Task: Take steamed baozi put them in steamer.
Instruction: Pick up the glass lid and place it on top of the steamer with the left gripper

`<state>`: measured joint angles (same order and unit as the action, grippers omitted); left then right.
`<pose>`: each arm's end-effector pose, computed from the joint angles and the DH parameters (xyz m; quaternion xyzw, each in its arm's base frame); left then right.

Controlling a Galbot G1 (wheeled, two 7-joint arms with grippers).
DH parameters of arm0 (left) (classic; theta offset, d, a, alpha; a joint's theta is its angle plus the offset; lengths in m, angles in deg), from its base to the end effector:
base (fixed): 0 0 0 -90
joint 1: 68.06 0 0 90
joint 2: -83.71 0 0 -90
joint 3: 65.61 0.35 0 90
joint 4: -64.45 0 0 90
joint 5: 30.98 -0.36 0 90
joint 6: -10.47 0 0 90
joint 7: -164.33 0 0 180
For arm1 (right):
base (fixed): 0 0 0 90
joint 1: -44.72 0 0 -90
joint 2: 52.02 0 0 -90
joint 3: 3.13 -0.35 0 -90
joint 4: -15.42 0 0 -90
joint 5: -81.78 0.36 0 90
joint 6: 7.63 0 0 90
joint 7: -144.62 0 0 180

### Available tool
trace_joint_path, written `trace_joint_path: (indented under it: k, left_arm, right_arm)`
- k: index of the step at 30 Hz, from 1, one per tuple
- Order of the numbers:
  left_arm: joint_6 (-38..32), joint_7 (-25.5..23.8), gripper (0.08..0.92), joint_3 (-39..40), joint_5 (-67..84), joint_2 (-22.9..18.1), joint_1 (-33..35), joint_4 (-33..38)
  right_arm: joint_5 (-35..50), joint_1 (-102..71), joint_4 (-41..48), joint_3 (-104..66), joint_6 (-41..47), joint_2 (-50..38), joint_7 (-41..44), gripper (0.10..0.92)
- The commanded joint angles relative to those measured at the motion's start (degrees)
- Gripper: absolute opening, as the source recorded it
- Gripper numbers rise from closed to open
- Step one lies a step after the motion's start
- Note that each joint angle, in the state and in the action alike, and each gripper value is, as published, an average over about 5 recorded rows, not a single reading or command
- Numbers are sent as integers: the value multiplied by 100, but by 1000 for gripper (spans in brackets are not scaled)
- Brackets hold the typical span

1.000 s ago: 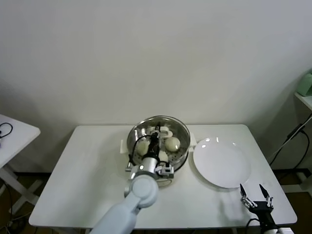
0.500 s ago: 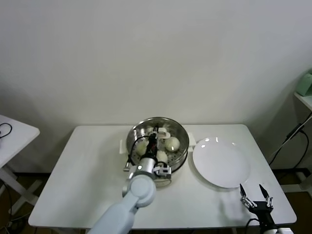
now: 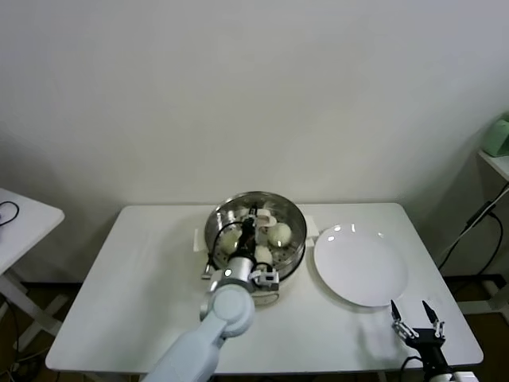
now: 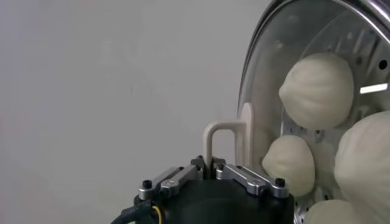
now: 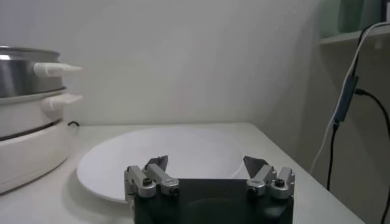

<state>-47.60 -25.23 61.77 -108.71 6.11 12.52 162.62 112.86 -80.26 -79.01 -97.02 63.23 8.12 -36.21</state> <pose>0.3347 -0.1471 -0.2874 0.0468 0.7137 0.6981 0.0335 0.1402 -0.1815 -0.4243 -0.0200 -0.9959 -0.0033 0.0876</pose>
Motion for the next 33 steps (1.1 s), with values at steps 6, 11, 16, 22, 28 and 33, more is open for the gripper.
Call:
trace_joint_path:
  k: [6, 11, 16, 22, 28, 33]
  left_arm:
    - [3, 0, 233, 59, 57, 15, 6, 88]
    - [-2, 0, 372, 67, 60, 32, 10, 131]
    - [1, 17, 519, 45, 81, 81, 107, 283]
    - [-38, 142, 717, 4, 267, 187, 377, 681]
    - [-167, 284, 821, -4, 543, 283, 652, 1222]
    - [-338, 378, 823, -133, 801, 416, 948, 1703]
  right_arm:
    - [1, 8, 6, 16, 7, -2, 9, 823]
    - [0, 1, -9, 14, 12, 5, 34, 823]
    - [0, -10, -9, 13, 10, 3, 52, 823]
    - [-2, -10, -10, 13, 17, 4, 50, 823]
    - [-11, -1, 12, 34, 32, 15, 52, 823]
    - [-13, -7, 16, 52, 46, 20, 54, 823]
